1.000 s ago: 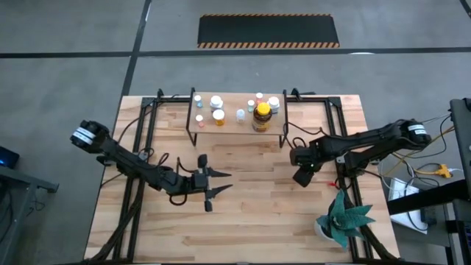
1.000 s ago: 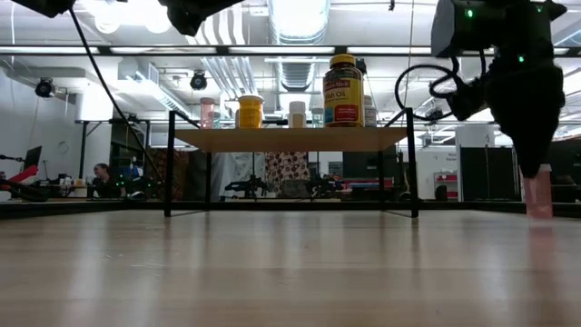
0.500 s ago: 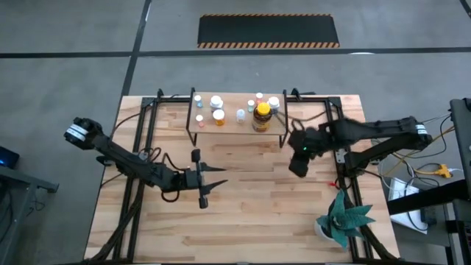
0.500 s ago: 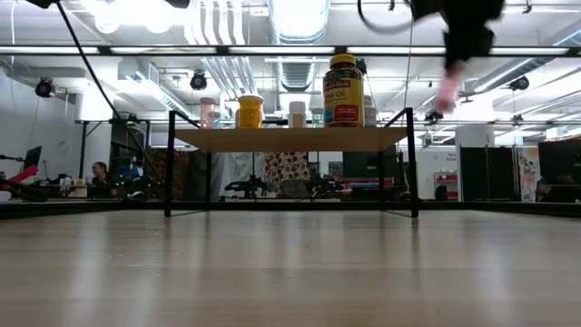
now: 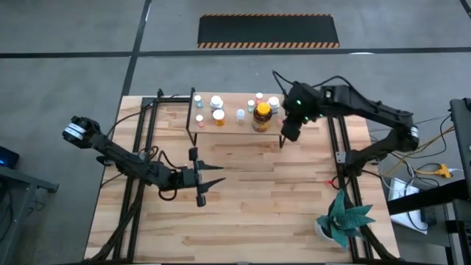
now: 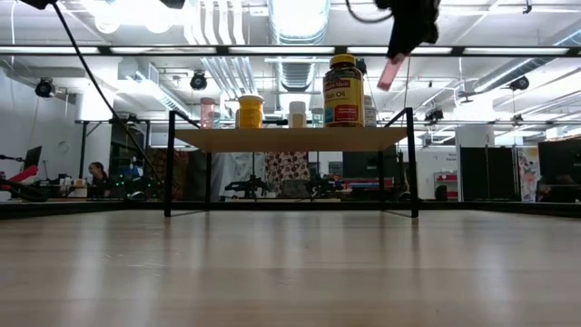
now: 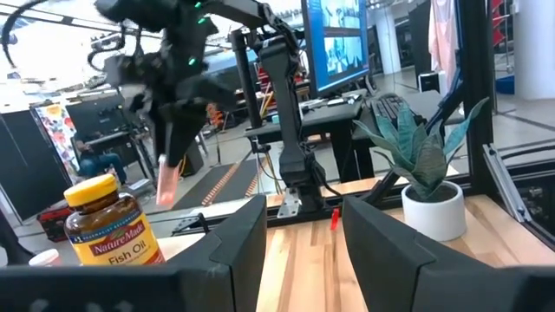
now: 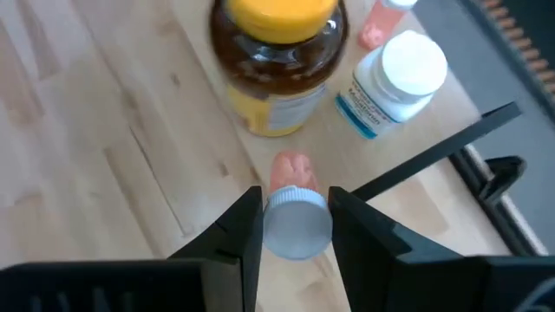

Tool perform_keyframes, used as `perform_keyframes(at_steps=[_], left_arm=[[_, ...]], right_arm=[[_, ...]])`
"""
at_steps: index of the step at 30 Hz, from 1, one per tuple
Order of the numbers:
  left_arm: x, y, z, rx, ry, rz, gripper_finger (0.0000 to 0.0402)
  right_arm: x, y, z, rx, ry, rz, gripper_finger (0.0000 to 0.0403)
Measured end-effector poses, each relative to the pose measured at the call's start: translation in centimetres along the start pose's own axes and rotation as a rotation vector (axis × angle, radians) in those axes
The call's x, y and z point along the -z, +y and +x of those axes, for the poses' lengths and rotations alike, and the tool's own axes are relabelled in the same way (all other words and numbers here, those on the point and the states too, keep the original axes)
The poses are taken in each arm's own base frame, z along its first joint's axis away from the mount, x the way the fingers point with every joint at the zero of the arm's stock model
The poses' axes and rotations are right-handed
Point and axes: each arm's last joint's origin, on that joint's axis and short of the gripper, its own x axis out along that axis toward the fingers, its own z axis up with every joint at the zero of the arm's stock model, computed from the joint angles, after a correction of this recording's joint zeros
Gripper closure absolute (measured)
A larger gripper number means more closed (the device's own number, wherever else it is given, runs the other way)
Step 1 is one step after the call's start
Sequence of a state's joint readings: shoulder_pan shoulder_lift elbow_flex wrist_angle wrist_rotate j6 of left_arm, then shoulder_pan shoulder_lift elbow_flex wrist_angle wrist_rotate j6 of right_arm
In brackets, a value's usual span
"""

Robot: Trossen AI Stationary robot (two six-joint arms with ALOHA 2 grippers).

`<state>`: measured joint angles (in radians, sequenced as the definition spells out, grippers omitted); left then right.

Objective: Pick and place medicine bottles onto shelf by color
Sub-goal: Put the red pill bottle on the shelf

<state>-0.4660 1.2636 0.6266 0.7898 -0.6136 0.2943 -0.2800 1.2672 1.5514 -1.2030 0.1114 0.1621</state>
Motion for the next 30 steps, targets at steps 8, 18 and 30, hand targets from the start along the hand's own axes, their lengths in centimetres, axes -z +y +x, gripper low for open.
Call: perform_keyframes(at_steps=[8, 18, 30], left_arm=[[0.0, 0.0, 0.0, -0.001, 0.000, -0.001, 0.0265], [0.0, 0.0, 0.0, 0.000, 0.000, -0.010, 0.0265], [0.0, -0.1, 0.0, 0.001, 0.001, -0.027, 0.0265]], right_arm=[[-1.2, -3.3, 3.8, 0.029, 0.142, 0.015, 0.0298], [-1.5, -4.0, 6.3, 0.004, 0.217, 0.010, 0.0298], [-1.6, -4.0, 7.3, 0.010, 0.253, 0.012, 0.0296]])
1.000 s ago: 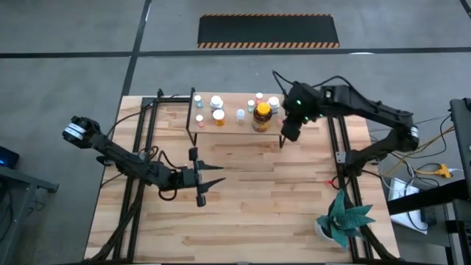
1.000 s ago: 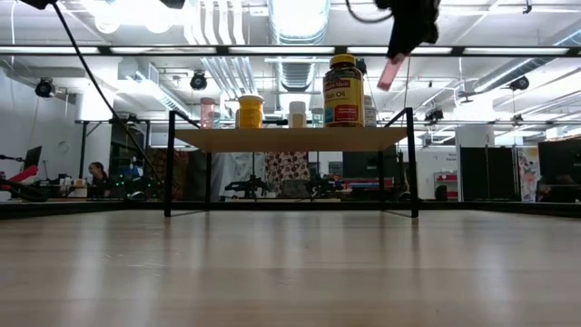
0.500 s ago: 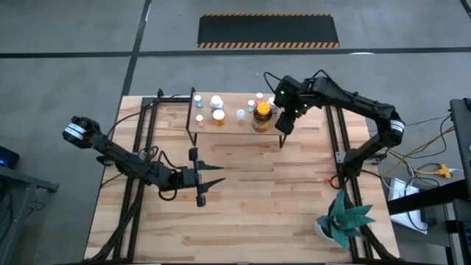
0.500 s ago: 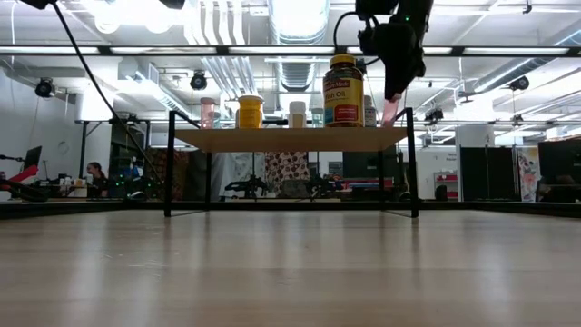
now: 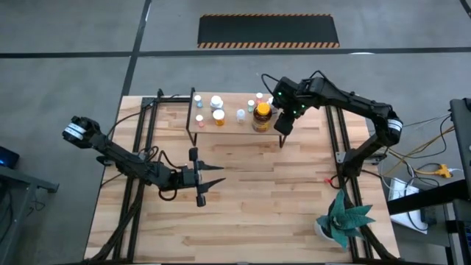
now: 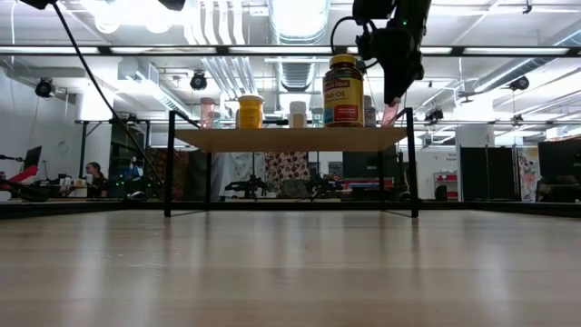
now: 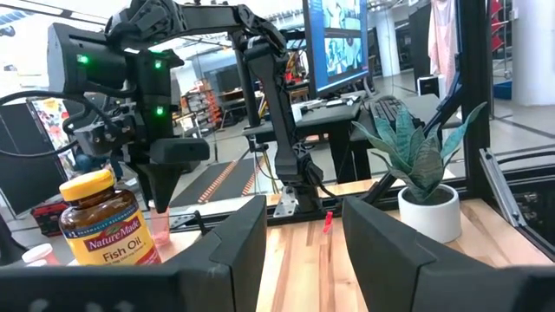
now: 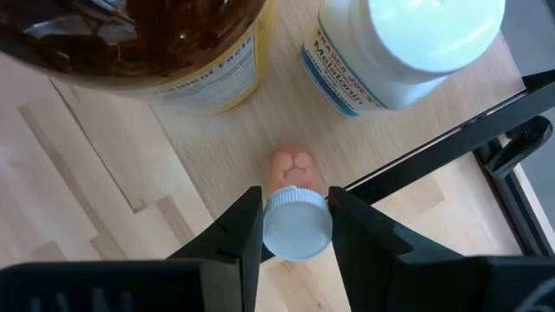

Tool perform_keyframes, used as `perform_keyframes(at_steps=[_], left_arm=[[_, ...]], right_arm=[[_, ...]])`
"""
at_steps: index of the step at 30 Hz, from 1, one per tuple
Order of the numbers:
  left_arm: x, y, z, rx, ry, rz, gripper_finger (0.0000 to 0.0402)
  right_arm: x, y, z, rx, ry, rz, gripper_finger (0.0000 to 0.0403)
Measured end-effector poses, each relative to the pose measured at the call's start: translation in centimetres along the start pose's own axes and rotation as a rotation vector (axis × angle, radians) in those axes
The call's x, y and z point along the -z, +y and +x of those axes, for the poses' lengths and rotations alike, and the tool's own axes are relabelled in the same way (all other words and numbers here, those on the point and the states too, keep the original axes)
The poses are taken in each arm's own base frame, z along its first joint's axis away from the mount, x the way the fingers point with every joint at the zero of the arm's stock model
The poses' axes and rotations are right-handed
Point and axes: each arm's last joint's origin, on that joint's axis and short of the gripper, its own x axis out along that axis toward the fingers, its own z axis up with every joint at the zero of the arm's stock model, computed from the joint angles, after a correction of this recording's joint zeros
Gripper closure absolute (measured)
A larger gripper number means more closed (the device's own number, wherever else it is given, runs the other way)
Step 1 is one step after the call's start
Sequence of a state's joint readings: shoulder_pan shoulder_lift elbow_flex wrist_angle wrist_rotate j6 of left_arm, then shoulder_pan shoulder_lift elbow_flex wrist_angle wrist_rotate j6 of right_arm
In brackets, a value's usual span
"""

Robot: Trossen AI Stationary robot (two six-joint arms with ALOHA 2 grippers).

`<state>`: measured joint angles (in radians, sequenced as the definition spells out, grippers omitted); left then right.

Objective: Pick and place medicine bottles onto shelf by color
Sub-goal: Put the red pill bottle on the shelf

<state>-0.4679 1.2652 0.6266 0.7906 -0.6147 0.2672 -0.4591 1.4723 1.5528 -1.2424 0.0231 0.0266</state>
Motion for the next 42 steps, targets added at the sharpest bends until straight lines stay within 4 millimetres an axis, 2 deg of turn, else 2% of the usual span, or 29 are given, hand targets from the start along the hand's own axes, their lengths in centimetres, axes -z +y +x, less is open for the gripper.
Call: perform_keyframes(at_steps=[28, 37, 42], left_arm=[[-0.04, 0.03, 0.01, -0.001, -0.004, -0.028, 0.0265], [-0.04, 0.03, 0.02, -0.001, -0.004, -0.028, 0.0265], [-0.04, 0.03, 0.01, -0.001, -0.004, -0.028, 0.0265]], right_arm=[[-0.09, 0.01, -0.66, -0.005, -0.015, -0.004, 0.0294], [-0.38, 0.09, -0.06, -0.006, 0.001, -0.007, 0.0293], [-0.43, 0.10, -0.05, -0.007, -0.002, -0.013, 0.0273]])
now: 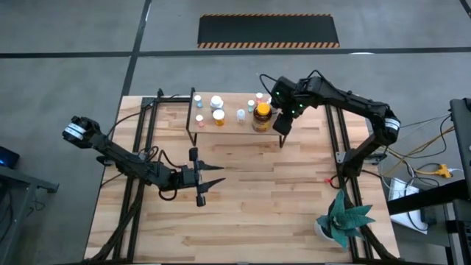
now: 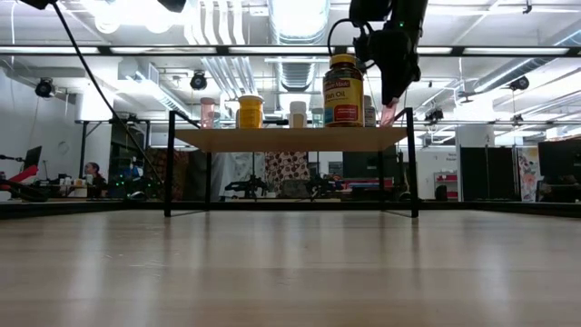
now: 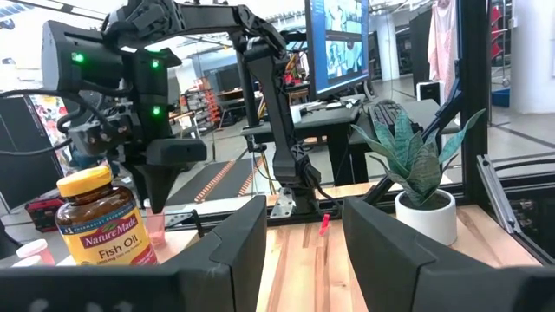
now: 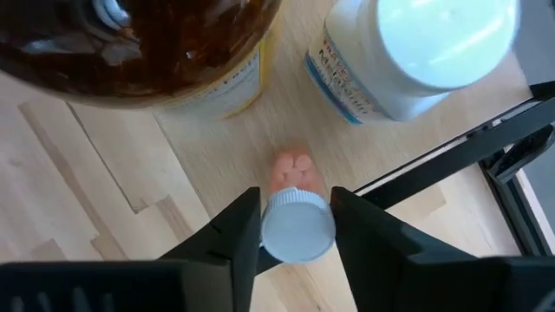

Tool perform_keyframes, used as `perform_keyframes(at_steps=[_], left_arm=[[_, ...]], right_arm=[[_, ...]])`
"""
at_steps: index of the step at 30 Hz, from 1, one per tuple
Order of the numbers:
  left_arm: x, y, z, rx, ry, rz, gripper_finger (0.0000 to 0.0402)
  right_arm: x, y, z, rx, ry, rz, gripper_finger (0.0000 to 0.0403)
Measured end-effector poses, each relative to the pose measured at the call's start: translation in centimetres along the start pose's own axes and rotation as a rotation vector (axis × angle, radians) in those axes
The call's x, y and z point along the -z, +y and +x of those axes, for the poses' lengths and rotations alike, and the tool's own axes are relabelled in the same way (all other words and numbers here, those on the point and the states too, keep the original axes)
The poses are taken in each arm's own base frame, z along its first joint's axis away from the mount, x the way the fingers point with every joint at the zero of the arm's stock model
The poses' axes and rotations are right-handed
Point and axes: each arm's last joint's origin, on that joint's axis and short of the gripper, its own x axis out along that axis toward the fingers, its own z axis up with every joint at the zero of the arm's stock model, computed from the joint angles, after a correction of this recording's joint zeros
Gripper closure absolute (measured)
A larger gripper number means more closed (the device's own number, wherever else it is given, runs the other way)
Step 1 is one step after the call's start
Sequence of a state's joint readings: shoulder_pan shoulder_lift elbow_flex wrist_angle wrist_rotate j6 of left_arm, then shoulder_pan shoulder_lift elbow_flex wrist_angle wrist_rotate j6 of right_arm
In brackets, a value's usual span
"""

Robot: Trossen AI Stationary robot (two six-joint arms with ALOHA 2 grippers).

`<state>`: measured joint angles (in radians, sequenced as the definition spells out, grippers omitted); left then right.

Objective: Pick and place medicine bottles onto shelf by color
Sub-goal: Put the red pill bottle on the shelf, then return to Home Position

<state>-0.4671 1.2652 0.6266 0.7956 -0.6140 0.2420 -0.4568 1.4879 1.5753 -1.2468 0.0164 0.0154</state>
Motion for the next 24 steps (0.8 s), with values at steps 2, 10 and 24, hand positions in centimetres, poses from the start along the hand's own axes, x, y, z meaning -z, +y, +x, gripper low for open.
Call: perform_keyframes(at_steps=[2, 10, 24], left_arm=[[0.0, 0.0, 0.0, 0.000, 0.000, 0.000, 0.0265], [0.0, 0.0, 0.0, 0.000, 0.000, -0.001, 0.0265], [0.0, 0.0, 0.0, -0.001, -0.003, -0.002, 0.0265]], right_arm=[[0.0, 0.0, 0.1, -0.001, 0.004, 0.000, 0.0258], [-0.1, 0.0, 0.0, 0.000, -0.013, 0.000, 0.0228], [-0.7, 0.0, -1.0, 0.002, -0.068, -0.015, 0.0229]])
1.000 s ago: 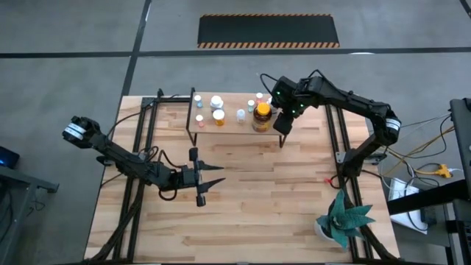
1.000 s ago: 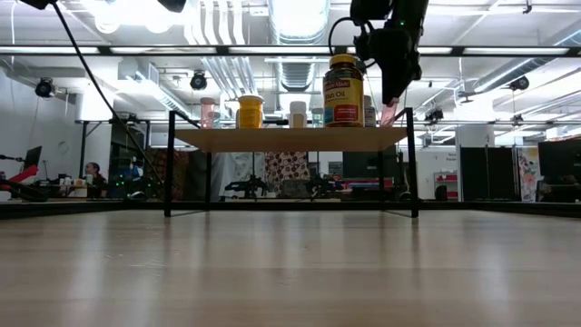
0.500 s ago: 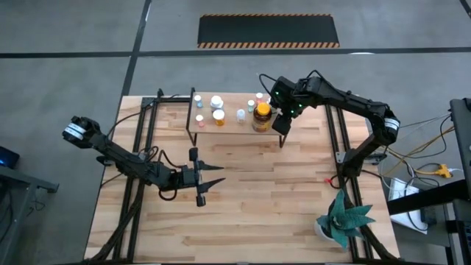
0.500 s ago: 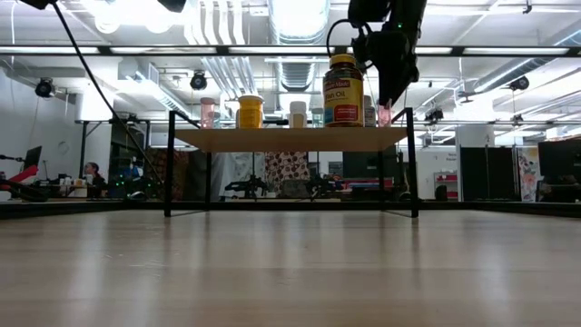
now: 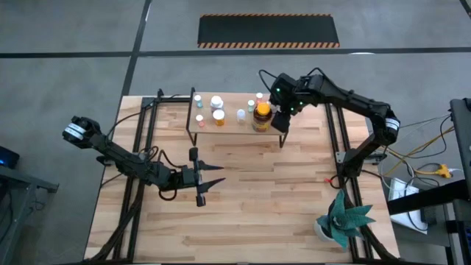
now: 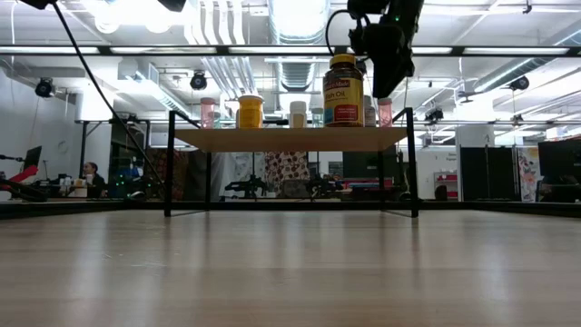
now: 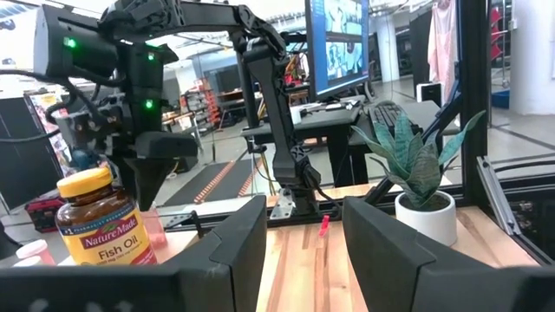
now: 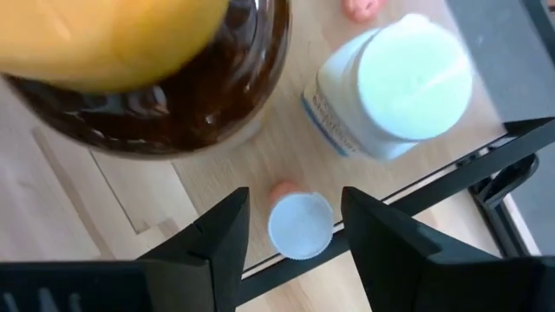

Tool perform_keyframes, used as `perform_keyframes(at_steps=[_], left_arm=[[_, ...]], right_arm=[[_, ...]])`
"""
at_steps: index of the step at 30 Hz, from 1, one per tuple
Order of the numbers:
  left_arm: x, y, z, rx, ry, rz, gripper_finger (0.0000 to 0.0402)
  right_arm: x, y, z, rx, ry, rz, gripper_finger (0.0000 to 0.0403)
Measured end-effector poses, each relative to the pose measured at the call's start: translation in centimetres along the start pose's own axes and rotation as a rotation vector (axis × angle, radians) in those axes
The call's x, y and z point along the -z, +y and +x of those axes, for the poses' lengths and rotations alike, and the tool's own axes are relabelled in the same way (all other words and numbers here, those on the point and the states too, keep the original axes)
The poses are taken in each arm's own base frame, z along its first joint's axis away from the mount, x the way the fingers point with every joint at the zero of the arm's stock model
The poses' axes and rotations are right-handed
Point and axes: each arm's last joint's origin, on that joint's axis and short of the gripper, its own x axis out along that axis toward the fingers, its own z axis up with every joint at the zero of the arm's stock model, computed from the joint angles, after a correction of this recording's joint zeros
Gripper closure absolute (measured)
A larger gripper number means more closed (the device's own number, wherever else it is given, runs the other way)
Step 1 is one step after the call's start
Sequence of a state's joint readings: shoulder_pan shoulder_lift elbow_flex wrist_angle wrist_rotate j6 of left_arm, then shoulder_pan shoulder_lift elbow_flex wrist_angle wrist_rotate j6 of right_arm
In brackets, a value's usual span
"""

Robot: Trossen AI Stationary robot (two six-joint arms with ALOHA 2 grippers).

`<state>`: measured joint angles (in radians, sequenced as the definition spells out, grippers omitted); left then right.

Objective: Pick and place medicine bottles onto shelf by color
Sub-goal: Return to Home Position

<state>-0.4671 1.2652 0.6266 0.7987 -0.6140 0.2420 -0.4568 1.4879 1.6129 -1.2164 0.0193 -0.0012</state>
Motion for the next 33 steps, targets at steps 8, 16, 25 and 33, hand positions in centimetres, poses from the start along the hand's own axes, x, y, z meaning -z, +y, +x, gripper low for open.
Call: perform_keyframes(at_steps=[8, 16, 25, 33], left_arm=[[0.0, 0.1, 0.0, -0.003, -0.002, 0.007, 0.0265], [0.2, -0.1, 0.2, -0.002, 0.000, -0.008, 0.0265], [0.4, -0.7, 0.9, -0.007, -0.026, -0.041, 0.0265], [0.3, -0.8, 1.1, -0.008, -0.027, -0.036, 0.0265]], right_arm=[[-0.2, 0.7, -2.9, -0.007, -0.108, -0.020, 0.0238], [2.5, 5.5, -6.6, -0.118, -0.305, -0.123, 0.0265], [7.4, 11.3, -8.1, -0.281, -0.304, -0.278, 0.0286], [11.8, 15.1, -7.7, -0.386, -0.172, -0.416, 0.0307]])
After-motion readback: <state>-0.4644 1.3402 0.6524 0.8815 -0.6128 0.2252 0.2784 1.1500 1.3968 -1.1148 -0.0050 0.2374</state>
